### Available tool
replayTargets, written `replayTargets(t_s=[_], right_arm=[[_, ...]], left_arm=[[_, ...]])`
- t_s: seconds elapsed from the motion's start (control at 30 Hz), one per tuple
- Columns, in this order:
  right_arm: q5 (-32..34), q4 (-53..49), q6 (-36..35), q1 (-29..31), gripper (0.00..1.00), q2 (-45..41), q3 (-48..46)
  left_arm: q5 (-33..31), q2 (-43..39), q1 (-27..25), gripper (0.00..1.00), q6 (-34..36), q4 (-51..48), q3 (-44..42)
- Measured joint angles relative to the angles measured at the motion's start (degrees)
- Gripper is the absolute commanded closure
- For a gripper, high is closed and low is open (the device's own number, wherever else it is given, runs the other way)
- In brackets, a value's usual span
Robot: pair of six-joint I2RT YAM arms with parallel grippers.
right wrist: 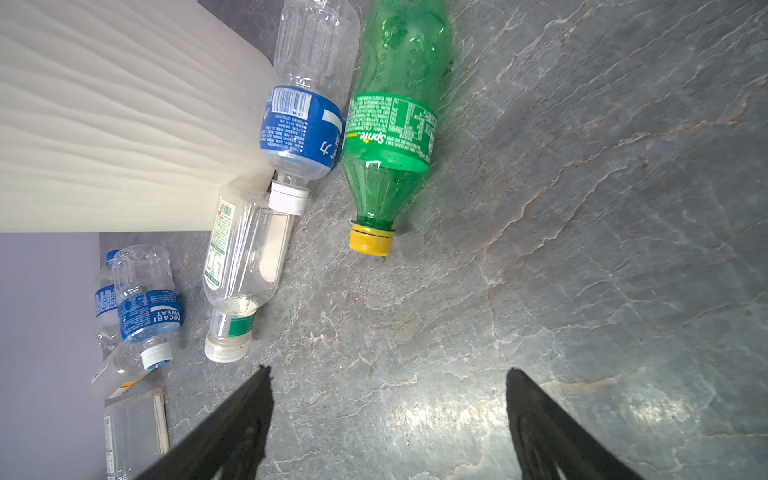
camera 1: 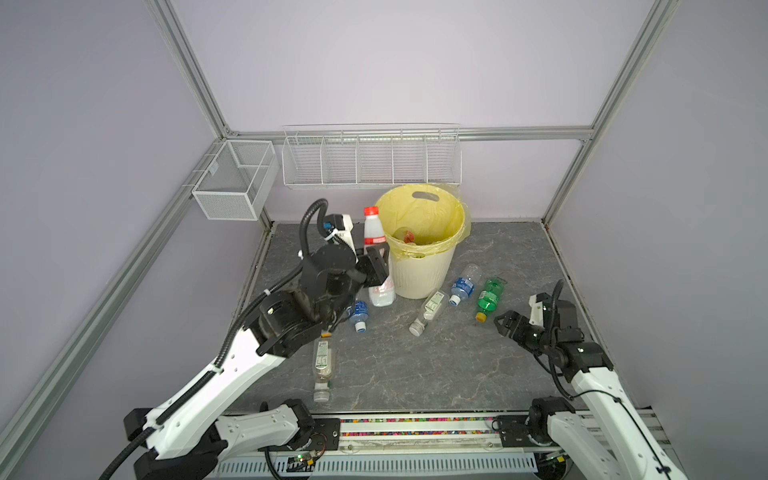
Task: Throw the plastic bottles in the bin
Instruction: 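Lift the white bottle with the left gripper up over the bin, then open the left gripper over the bin to drop the bottle, then withdraw the left gripper down toward the table while the right reaches the Sprite bottle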
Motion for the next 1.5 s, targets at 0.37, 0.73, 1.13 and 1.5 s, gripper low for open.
replayTargets(t_s=[0.37, 0.73, 1.13, 1.5], right_arm=[[-0.2, -1.6, 0.1, 0.2, 0.11, -2.3, 1.0], [0.2, -4.5, 0.0, 0.4, 0.11, -4.7, 1.3], [1.7, -5.6, -0.4, 0.4, 0.11, -3.4, 2.0], [1.7, -4.7, -0.4, 0.4, 0.11, 0.3, 2.0]], left_arm=[[12.9, 47.2, 11.6, 0.0, 2.3, -7.7, 58.9], [17.3, 36.2, 13.0, 0.0, 3.1, -10.9, 44.3], [17.6, 15.2, 13.0, 0.0, 6.4, -4.4, 21.6], [17.2, 7.2, 13.0, 0.0, 6.9, -3.1, 3.3]])
